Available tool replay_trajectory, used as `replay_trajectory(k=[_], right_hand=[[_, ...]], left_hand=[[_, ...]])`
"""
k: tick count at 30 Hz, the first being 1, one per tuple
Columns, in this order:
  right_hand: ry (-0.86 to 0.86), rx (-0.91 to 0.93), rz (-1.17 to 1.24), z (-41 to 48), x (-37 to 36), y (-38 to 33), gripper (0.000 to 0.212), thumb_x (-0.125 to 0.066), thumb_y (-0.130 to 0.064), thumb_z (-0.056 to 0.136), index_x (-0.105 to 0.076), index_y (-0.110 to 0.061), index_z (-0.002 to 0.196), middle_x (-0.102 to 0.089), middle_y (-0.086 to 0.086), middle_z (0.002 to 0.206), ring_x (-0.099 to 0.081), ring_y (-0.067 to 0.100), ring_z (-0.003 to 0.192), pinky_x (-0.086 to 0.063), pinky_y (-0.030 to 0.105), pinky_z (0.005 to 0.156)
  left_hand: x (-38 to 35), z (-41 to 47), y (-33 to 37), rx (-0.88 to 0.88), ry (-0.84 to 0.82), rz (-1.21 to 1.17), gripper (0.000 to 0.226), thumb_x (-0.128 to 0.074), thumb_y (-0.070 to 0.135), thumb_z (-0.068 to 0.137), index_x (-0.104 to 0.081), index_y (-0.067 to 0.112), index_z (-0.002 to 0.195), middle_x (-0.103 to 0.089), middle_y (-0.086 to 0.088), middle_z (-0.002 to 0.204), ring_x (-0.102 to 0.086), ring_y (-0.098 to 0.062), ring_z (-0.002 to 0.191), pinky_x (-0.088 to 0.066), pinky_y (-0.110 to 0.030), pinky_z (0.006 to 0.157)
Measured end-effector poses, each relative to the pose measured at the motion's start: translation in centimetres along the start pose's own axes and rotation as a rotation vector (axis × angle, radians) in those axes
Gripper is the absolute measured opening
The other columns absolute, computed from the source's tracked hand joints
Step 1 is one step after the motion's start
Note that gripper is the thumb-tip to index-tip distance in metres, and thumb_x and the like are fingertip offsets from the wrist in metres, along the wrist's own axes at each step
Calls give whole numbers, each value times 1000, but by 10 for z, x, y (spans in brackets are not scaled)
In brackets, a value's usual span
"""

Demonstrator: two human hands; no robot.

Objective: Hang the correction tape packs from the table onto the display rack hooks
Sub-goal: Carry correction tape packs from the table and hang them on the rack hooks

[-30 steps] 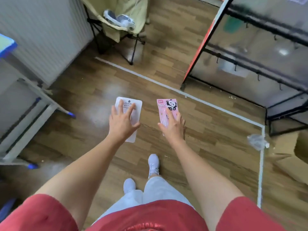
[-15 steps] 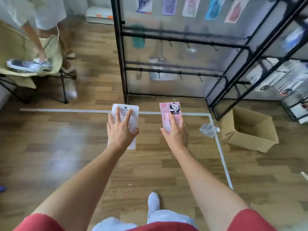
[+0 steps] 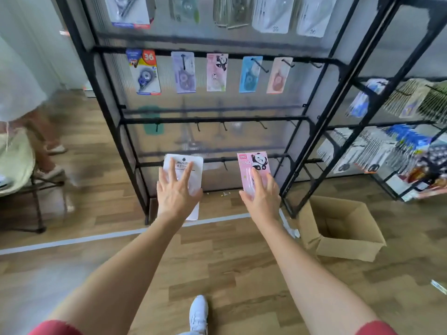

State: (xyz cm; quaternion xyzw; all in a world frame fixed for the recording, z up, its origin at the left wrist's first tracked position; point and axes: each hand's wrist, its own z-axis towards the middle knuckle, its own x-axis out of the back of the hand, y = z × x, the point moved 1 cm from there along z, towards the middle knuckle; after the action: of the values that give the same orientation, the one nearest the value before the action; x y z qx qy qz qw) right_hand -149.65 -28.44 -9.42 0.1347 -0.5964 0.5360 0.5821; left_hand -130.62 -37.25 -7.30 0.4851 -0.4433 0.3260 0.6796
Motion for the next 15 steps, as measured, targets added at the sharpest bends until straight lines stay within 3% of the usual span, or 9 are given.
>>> replay_trajectory(k=[10, 15], right_hand=[[118, 150, 42, 164, -15, -23, 68, -78, -30, 77, -51, -16, 137, -46, 23, 135, -48, 45, 115, -49, 55, 84], [126, 225, 94, 226, -26, -46, 69, -77, -33, 78, -49, -20, 140, -44, 25, 137, -44, 45, 120, -45, 58, 88]], left_hand=[[9, 163, 35, -35, 61, -8, 73, -58, 41, 87, -20, 37, 150, 3, -6, 160, -1, -38, 143, -14, -45, 115], [0, 209, 40, 11, 109, 12, 74, -61, 44, 84, -25, 36, 148, -2, -7, 159, -8, -39, 141, -23, -49, 113]])
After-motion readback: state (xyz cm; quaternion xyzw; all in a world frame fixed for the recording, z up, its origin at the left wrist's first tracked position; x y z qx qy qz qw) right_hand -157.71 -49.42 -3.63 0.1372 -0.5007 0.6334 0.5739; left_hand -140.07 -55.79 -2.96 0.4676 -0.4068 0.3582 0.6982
